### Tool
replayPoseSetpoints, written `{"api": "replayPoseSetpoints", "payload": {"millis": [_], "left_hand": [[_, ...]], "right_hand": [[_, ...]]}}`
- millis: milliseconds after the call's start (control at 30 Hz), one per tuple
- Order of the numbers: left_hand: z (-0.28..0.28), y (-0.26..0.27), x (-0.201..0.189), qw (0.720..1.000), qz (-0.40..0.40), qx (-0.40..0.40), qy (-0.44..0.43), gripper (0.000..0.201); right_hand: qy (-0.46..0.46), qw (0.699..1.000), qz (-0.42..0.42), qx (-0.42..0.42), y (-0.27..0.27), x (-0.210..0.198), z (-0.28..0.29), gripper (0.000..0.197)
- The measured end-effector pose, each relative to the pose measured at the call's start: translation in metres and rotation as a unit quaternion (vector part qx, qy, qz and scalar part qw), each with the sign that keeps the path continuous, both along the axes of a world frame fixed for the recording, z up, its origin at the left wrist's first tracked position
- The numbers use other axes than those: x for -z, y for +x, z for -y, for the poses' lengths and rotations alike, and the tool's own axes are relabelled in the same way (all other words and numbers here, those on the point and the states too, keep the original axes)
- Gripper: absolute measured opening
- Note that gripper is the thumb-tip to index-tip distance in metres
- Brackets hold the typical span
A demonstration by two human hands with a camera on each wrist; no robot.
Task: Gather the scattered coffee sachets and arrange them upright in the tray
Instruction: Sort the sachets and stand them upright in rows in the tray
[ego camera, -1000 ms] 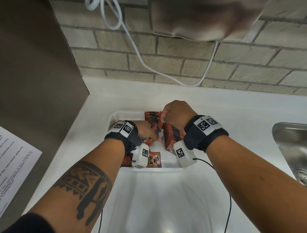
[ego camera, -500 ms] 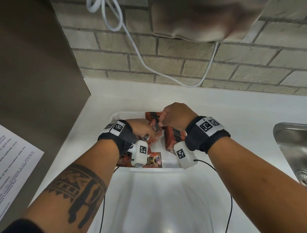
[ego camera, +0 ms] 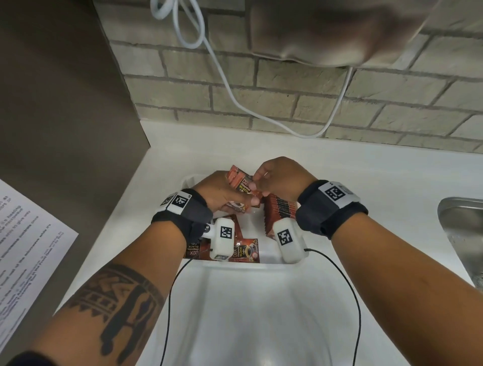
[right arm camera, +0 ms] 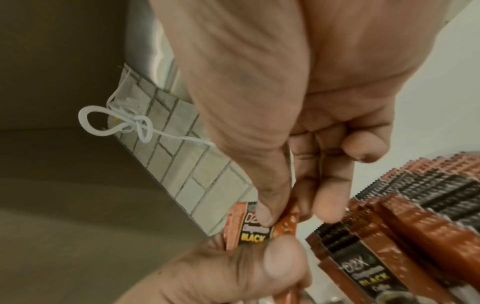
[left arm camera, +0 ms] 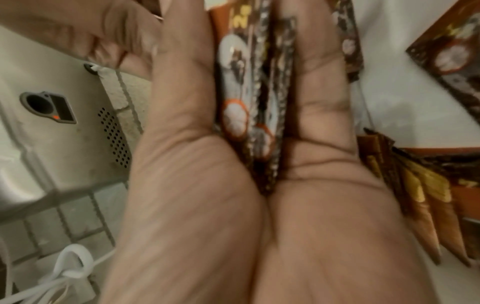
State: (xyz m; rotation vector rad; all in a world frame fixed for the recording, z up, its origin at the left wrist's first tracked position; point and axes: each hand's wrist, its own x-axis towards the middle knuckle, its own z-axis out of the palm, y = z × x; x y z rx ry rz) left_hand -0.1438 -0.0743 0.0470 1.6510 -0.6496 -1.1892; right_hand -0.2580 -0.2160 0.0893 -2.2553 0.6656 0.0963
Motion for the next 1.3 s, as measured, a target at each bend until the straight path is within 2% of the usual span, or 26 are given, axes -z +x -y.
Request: {"api": "replayPoseSetpoints", "payload": {"millis": [133, 200, 333, 533, 667, 733, 800, 867, 967, 1033, 1100, 1300], "left_hand": [[-0.003, 0.004, -0.017, 0.998, 0.025, -0.031, -0.052, 0.03], [-0.008, 0.007, -0.025, 0.997, 0.019, -0.036, -0.068, 0.034], [-0.018, 0.012, -0.03, 0.995, 0.038, -0.026, -0.088, 0.044], [-0.021, 0.009, -0.035, 0.991, 0.083, -0.027, -0.101, 0.039], [-0.034, 0.015, -0.038, 0.99, 0.141, -0.007, -0.022, 0.038], [-0.043, 0.02, -0.039, 0.986, 0.153, -0.022, 0.063, 0.038], [-0.049, 0.019, -0.041, 0.972, 0.17, 0.003, 0.16, 0.04], [-0.045, 0.014, -0.038, 0.947, 0.222, 0.081, 0.219, 0.043], [-0.025, -0.003, -0.026, 0.896, 0.293, 0.205, 0.263, 0.053], [-0.007, -0.013, -0.016, 0.848, 0.358, 0.251, 0.3, 0.063], [0.009, -0.017, -0.007, 0.822, 0.382, 0.273, 0.323, 0.063], [0.032, -0.01, 0.014, 0.84, 0.33, 0.28, 0.328, 0.05]], "right_hand": [[0.016, 0.997, 0.07, 0.018, 0.005, -0.012, 0.006, 0.009], [0.02, 0.994, 0.1, 0.03, 0.006, -0.019, 0.009, 0.009], [0.032, 0.992, 0.119, 0.018, 0.005, -0.03, 0.011, 0.004], [0.022, 0.989, 0.147, 0.001, 0.005, -0.033, 0.01, 0.01], [-0.041, 0.993, 0.114, -0.011, -0.002, -0.031, 0.014, 0.004], [-0.083, 0.994, 0.063, -0.034, -0.004, -0.024, 0.013, 0.004], [-0.115, 0.992, 0.023, -0.05, -0.004, -0.015, 0.011, 0.008], [-0.146, 0.987, -0.019, -0.07, -0.001, -0.006, 0.007, 0.015], [-0.217, 0.967, -0.089, -0.102, 0.01, 0.009, 0.002, 0.025], [-0.231, 0.964, -0.099, -0.086, 0.017, 0.017, 0.001, 0.026], [-0.236, 0.963, -0.104, -0.077, 0.024, 0.023, 0.001, 0.028], [-0.203, 0.97, -0.123, -0.042, 0.031, 0.044, 0.013, 0.019]]}}
